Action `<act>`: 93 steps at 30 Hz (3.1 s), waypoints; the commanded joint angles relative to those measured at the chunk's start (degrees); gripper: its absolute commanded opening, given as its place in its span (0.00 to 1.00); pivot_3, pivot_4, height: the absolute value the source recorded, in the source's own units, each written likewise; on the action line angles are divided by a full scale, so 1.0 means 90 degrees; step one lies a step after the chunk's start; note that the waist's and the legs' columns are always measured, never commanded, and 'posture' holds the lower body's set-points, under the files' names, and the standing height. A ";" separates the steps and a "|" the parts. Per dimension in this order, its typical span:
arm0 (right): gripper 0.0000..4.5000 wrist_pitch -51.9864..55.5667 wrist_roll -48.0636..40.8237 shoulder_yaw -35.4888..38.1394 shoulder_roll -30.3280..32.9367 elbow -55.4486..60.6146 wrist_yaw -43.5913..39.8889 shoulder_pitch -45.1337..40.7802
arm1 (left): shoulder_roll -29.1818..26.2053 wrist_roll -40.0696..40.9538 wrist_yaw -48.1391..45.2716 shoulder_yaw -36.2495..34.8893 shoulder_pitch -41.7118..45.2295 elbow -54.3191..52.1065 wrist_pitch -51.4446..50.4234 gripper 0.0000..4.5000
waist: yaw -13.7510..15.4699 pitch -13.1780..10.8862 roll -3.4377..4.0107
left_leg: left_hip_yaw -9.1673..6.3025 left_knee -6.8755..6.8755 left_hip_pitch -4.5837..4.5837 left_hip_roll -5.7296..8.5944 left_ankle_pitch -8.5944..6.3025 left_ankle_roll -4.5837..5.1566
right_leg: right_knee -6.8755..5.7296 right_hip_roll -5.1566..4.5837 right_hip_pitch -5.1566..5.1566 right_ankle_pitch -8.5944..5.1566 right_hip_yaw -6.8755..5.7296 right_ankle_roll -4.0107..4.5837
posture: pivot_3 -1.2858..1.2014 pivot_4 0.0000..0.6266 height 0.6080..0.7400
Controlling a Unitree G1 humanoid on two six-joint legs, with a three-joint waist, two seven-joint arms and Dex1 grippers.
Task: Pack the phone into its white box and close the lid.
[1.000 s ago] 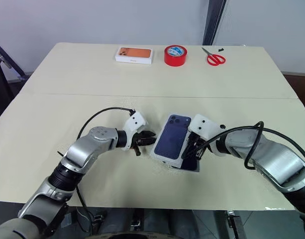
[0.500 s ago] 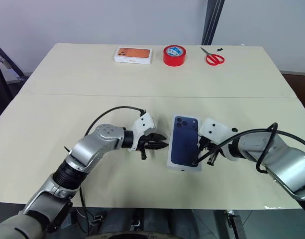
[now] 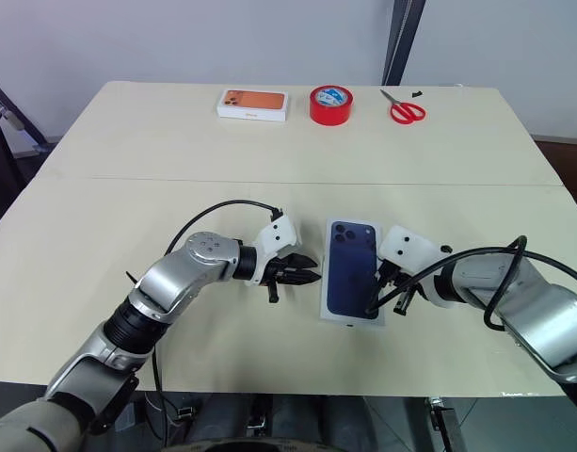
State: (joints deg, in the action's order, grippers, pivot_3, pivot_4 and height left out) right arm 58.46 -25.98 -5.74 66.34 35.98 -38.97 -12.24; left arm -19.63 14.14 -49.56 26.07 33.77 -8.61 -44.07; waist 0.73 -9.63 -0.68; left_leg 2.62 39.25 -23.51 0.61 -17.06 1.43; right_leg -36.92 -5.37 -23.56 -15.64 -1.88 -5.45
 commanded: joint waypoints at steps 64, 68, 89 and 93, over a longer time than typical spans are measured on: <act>0.01 0.0022 -0.0079 0.1302 -0.0687 -0.0064 0.0001 0.0734 | 0.0459 0.0189 0.0059 -0.1136 0.0379 0.0597 0.0342 0.28 | 0.0011 0.0073 -0.0039 | -0.0009 0.0008 0.0014 -0.0009 -0.0001 -0.0001 | -0.0006 0.0011 0.0015 -0.0001 0.0001 -0.0003 | 0.52 0.24 0.84; 0.01 -0.0149 0.0329 0.0731 -0.0810 -0.0522 0.0149 0.0586 | 0.0041 0.0076 -0.0224 -0.0682 0.0061 0.0247 0.0287 0.28 | 0.0002 0.0074 -0.0037 | -0.0008 0.0008 0.0013 -0.0003 0.0001 -0.0003 | -0.0004 0.0006 0.0016 -0.0002 0.0001 -0.0002 | 0.52 0.24 0.84; 0.01 0.0107 -0.0116 0.0906 -0.1154 -0.0068 -0.0190 0.0364 | 0.0099 0.0034 -0.0140 -0.0356 -0.0008 0.0312 0.0299 0.28 | -0.0003 0.0071 -0.0033 | -0.0008 0.0008 0.0013 -0.0003 0.0000 -0.0001 | -0.0007 0.0010 0.0014 -0.0001 0.0001 -0.0003 | 0.52 0.24 0.84; 0.01 0.0107 -0.0136 0.0940 -0.1117 -0.0048 -0.0208 0.0383 | 0.0095 0.0035 -0.0112 -0.0375 -0.0012 0.0351 0.0301 0.28 | -0.0003 0.0071 -0.0033 | -0.0008 0.0008 0.0012 -0.0004 0.0000 -0.0001 | -0.0007 0.0010 0.0013 -0.0001 0.0001 -0.0002 | 0.52 0.24 0.84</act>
State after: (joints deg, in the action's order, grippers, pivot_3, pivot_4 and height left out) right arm 59.78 -26.04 0.95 56.10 33.29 -40.07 -8.44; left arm -19.23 14.23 -50.63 22.91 33.51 -4.63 -41.91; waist 0.70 -8.99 -0.97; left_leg 2.55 39.32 -23.40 0.58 -17.06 1.42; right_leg -36.98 -5.28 -23.44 -15.65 -1.87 -5.47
